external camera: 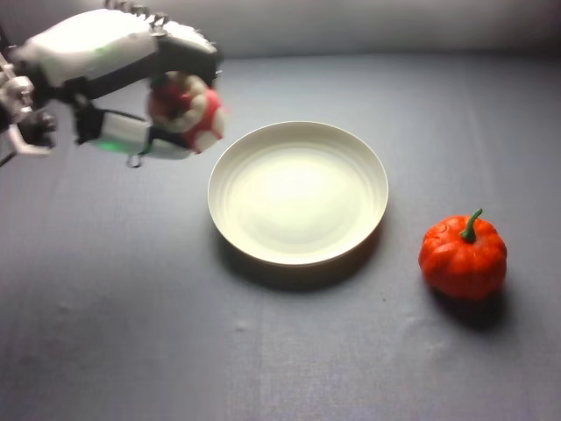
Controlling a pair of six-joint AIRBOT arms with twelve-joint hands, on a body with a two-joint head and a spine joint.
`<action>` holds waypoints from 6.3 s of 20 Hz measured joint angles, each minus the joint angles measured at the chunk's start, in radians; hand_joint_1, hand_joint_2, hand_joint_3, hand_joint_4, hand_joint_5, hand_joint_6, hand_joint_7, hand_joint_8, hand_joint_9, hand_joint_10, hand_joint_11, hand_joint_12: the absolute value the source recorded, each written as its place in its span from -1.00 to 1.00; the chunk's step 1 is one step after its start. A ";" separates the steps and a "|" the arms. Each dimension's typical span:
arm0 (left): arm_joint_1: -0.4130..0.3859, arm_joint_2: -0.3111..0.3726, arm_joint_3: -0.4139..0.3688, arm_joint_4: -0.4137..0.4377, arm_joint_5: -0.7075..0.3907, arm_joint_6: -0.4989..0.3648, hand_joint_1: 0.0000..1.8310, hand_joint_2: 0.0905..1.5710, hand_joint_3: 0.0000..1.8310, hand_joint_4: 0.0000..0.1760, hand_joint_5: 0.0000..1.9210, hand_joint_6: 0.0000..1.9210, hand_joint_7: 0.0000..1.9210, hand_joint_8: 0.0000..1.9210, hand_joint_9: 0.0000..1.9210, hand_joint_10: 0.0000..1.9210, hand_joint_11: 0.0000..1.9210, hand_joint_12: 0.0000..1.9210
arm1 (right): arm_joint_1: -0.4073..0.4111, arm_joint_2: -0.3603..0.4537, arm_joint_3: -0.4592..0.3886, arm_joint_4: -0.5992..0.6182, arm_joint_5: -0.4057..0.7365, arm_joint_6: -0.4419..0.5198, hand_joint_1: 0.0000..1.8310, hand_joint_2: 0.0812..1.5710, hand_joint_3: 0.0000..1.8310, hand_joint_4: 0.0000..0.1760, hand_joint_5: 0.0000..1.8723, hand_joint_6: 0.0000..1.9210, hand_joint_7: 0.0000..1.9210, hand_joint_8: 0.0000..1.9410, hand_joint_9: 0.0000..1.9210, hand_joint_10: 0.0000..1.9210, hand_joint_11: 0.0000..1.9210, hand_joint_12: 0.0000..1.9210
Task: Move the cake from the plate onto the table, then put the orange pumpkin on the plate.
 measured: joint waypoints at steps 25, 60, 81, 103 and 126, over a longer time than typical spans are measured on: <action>0.298 -0.065 0.064 -0.186 0.041 -0.002 0.16 0.01 -1.00 0.04 -0.99 -1.00 -0.96 -0.99 -0.89 -0.87 -1.00 -0.61 | 0.007 -0.006 -0.002 0.003 -0.001 0.001 -0.11 0.12 -1.00 -0.50 -0.86 -0.99 -1.00 -1.00 -1.00 -1.00 -1.00 -1.00; 0.401 0.226 -0.214 -0.565 -0.350 0.002 0.02 0.00 -1.00 1.00 -1.00 -1.00 -1.00 -1.00 -0.96 -0.99 -1.00 -0.19 | 0.472 -0.188 0.213 -0.560 -0.813 0.026 -0.16 0.01 -0.99 -0.29 -1.00 -1.00 -1.00 -1.00 -1.00 -1.00 -1.00 -0.99; 0.387 0.172 -0.185 -0.533 -0.301 0.002 0.05 0.11 -1.00 1.00 -1.00 -1.00 -1.00 -1.00 -0.88 -1.00 -1.00 0.15 | 0.513 -0.324 0.336 -0.782 -0.836 0.241 0.33 0.50 -1.00 -1.00 -0.19 0.24 -0.08 0.42 -0.13 0.65 -0.18 0.83; 0.435 0.172 -0.200 -0.558 -0.317 0.003 0.05 -0.02 -1.00 1.00 -1.00 -1.00 -1.00 -1.00 -1.00 -1.00 -1.00 -1.00 | 0.554 -0.055 0.115 -0.649 -0.780 0.052 -0.11 -0.13 -1.00 0.66 -0.95 -0.98 -0.96 -0.99 -0.97 -0.99 -0.93 -0.96; 0.444 0.177 -0.219 -0.573 -0.341 0.002 -0.02 -0.02 -1.00 1.00 -1.00 -1.00 -1.00 -1.00 -0.88 -0.99 -1.00 0.12 | 0.547 -0.123 0.011 -1.082 -0.657 0.372 -0.05 0.02 -1.00 -0.04 -0.65 -1.00 -0.74 -1.00 -0.74 -1.00 -1.00 0.19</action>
